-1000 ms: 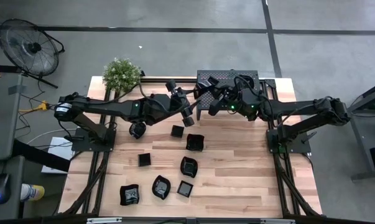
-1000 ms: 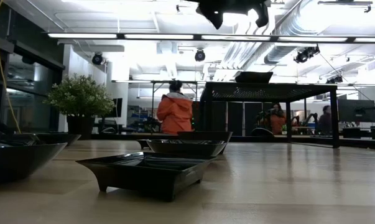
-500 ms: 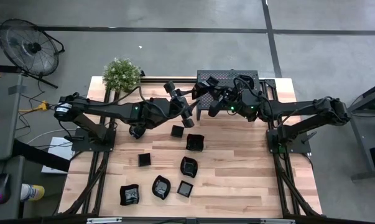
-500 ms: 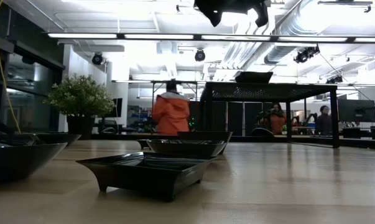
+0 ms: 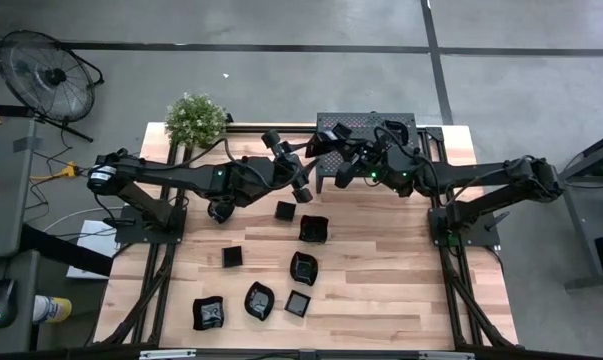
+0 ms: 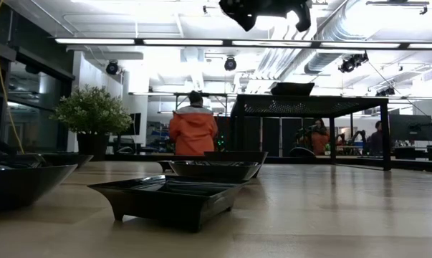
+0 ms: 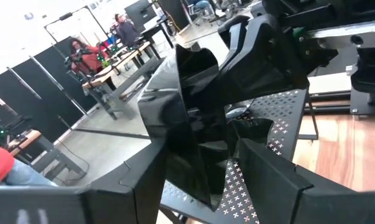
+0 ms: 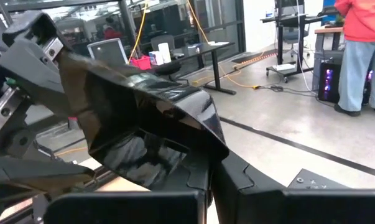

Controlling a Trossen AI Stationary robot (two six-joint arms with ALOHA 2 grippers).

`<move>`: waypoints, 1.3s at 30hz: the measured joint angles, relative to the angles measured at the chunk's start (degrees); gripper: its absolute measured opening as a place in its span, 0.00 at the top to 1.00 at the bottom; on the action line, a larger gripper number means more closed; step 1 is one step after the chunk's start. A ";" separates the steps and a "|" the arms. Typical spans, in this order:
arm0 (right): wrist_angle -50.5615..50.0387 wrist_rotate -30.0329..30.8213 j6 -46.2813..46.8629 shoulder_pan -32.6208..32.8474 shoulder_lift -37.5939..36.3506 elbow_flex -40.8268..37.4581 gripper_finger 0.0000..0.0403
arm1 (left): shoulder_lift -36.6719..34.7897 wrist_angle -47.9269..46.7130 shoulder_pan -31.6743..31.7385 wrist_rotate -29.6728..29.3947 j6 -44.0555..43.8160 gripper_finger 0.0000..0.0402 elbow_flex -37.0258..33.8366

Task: Pick & Place Mini shaped plates
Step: Stack the black distorted square plate on top of the black distorted square plates on the shelf

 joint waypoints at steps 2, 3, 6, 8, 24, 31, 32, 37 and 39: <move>-0.86 0.37 0.05 0.00 -0.37 0.00 1.00 | 0.00 0.02 -0.01 -0.22 -0.02 0.51 0.00; -0.94 0.50 0.06 0.00 -0.56 0.00 1.00 | 0.00 0.06 -0.01 -0.24 -0.06 0.51 0.00; -0.96 0.66 0.06 -0.02 -0.85 0.00 1.00 | 0.00 0.24 -0.02 -0.25 -0.14 0.51 0.00; -1.03 0.91 0.06 -0.02 -1.04 0.00 1.00 | 0.00 0.37 -0.02 -0.25 -0.15 0.51 0.00; -8.07 4.63 0.87 -0.07 -5.10 -0.02 1.00 | -1.80 -0.91 -3.01 -7.10 0.27 0.51 0.01; -20.03 5.15 7.12 -2.26 -12.10 -0.02 1.00 | -6.70 -9.07 -0.77 0.24 -8.11 0.51 0.02; -21.75 4.58 8.04 -3.00 -13.08 -0.02 1.00 | -7.26 -10.35 -0.15 1.17 -9.23 0.51 0.05; -27.84 -1.13 11.99 -7.92 -16.83 -0.02 1.00 | -8.74 -18.14 2.48 7.38 -13.82 0.51 0.04; -29.75 -3.85 13.04 -10.19 -17.68 -0.02 1.00 | -8.91 -19.40 3.17 10.16 -14.94 0.51 0.01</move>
